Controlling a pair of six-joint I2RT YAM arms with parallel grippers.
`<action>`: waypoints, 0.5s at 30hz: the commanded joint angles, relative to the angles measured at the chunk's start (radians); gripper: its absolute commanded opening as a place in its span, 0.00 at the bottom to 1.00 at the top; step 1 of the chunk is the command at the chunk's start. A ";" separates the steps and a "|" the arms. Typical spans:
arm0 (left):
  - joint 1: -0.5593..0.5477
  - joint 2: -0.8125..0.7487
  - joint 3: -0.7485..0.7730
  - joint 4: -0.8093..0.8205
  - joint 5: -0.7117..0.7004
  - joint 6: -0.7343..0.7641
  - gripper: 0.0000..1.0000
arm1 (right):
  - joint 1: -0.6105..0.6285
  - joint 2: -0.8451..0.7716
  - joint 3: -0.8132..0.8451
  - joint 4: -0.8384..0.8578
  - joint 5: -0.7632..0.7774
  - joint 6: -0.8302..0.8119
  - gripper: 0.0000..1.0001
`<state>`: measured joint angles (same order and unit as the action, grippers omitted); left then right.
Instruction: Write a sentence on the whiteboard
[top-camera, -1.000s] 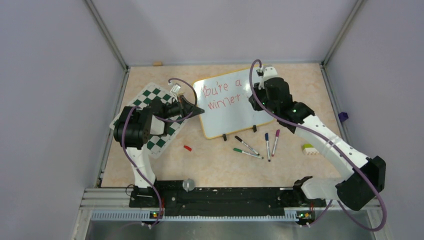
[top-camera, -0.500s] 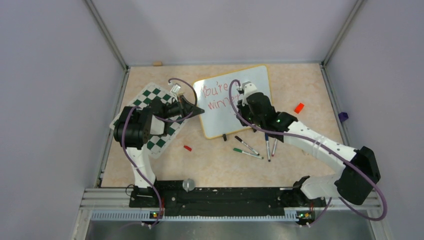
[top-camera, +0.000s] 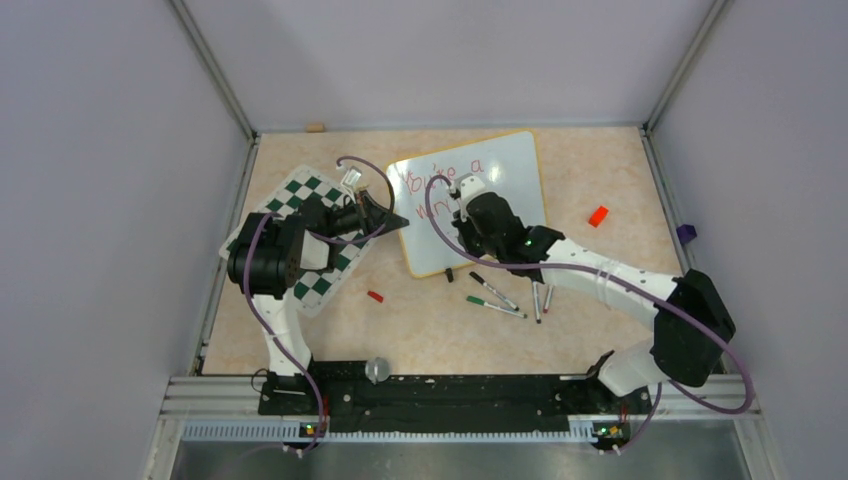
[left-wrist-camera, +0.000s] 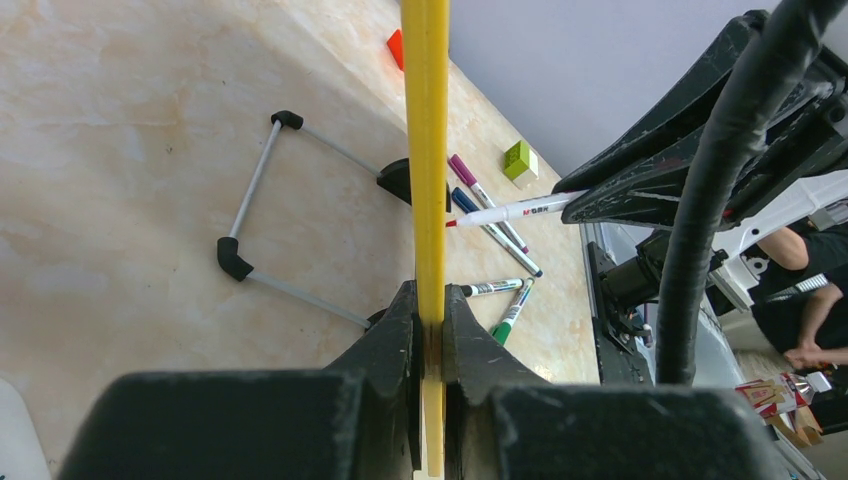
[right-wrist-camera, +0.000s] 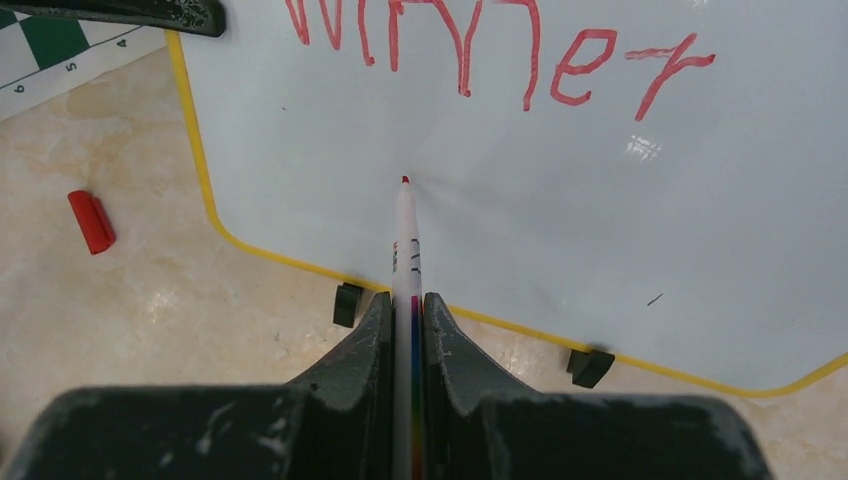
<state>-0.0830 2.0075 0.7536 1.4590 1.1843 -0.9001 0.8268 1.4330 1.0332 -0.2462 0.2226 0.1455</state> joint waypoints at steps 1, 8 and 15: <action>0.009 -0.033 0.010 0.082 -0.011 0.036 0.00 | 0.013 0.015 0.077 0.067 0.023 -0.023 0.00; 0.009 -0.031 0.013 0.083 -0.011 0.035 0.00 | 0.015 0.036 0.103 0.067 0.033 -0.029 0.00; 0.009 -0.028 0.015 0.082 -0.011 0.033 0.00 | 0.014 0.078 0.113 0.049 0.043 -0.029 0.00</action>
<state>-0.0826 2.0075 0.7536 1.4578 1.1809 -0.9035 0.8295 1.4845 1.0985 -0.2150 0.2428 0.1303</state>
